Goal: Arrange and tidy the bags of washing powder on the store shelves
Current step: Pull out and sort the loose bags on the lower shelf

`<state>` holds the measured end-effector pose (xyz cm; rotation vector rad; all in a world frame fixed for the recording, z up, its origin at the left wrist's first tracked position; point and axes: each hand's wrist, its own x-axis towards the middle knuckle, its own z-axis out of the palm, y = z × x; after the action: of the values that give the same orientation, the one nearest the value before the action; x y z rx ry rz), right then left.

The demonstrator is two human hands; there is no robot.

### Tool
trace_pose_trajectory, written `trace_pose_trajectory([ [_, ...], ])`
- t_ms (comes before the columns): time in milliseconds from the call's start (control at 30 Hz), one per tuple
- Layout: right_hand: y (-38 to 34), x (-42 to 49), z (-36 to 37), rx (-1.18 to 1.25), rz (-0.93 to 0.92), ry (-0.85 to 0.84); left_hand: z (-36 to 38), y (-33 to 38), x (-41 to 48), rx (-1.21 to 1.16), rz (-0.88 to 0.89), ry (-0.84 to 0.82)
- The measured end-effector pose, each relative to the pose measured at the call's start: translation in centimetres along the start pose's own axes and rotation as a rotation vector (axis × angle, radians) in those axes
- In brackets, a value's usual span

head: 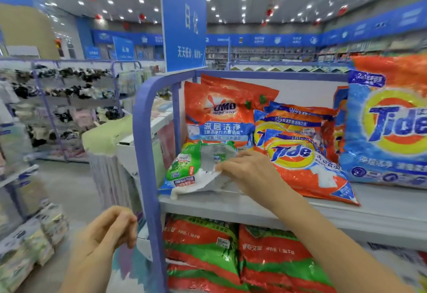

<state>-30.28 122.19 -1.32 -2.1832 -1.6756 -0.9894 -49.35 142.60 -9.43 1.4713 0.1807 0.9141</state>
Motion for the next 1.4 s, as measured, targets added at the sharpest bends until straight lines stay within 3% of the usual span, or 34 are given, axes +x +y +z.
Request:
trace_pose_trajectory([
  [167, 0.7, 5.3, -1.6, 0.006, 0.255, 0.037, 2.1, 0.8, 0.1, -0.059, -0.034, -0.113],
  [367, 2.9, 9.4, -4.8, 0.118, 0.436, 0.301, 5.5, 1.2, 1.0, 0.037, -0.04, -0.23],
  [667, 4.8, 9.1, -9.8, 0.185, 0.498, 0.527, 12.7, 0.7, 5.2, 0.116, -0.08, -0.244],
  [800, 5.1, 7.8, -11.5, 0.24, 0.566, 0.635, 16.6, 1.3, 7.1, -0.023, -0.186, -0.334],
  [933, 6.3, 6.0, -13.1, 0.343, 0.624, 0.612, 19.1, 0.5, 8.4, -0.104, -0.12, -0.492],
  [1033, 7.9, 3.5, -14.9, 0.305, 0.564, 0.545, 19.5, 1.1, 8.7, -0.087, -0.117, -0.582],
  [1267, 10.8, -1.9, -15.0, -0.075, 0.457, 0.403, 18.4, 4.3, 11.1, 0.113, 0.039, -0.629],
  [1400, 10.7, -1.7, -14.5, -0.035, 0.537, 0.529, 18.8, 4.5, 10.1, 0.107, 0.062, -0.559],
])
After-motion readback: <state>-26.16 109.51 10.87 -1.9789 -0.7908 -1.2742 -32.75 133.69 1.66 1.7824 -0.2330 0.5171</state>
